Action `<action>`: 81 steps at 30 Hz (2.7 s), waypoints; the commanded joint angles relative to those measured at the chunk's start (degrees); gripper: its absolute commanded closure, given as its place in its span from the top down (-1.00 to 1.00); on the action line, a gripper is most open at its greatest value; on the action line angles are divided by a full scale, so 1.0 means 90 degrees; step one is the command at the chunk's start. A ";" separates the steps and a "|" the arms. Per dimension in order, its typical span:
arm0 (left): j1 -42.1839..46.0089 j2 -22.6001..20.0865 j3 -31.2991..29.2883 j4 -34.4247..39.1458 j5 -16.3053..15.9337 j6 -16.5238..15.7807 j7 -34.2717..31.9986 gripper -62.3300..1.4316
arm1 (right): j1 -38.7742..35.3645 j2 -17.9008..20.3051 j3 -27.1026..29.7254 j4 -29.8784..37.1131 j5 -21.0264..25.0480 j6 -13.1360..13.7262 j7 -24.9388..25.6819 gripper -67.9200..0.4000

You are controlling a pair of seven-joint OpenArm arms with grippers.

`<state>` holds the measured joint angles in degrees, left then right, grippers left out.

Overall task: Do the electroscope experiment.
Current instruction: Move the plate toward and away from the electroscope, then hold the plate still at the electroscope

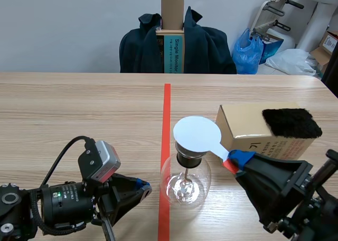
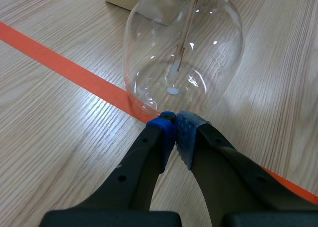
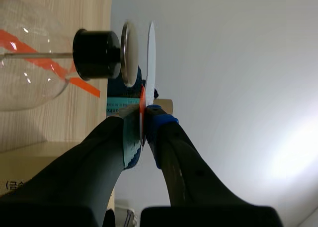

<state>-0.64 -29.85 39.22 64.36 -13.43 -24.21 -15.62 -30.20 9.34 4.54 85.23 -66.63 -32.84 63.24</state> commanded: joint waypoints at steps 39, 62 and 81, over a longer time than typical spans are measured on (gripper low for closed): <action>-0.0002 0.0032 -0.0061 0.0102 -0.0046 -0.0036 -0.0090 -0.90 | 0.0075 0.0056 0.0078 0.0100 0.0092 -0.0095 -0.1583 -0.97; -0.0002 0.0032 -0.0061 0.0102 -0.0046 -0.0036 -0.0092 -0.90 | 0.0075 0.0073 0.0078 0.0100 0.0090 -0.0092 -0.1909 -0.97; -0.0002 0.0032 -0.0061 0.0102 -0.0046 -0.0036 -0.0092 -0.90 | 0.0075 0.0073 0.0075 0.0100 0.0090 -0.0092 -0.0459 -0.97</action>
<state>-0.64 -29.85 39.22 64.36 -13.43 -24.21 -15.62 -30.20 9.37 4.54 85.23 -66.63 -33.26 59.16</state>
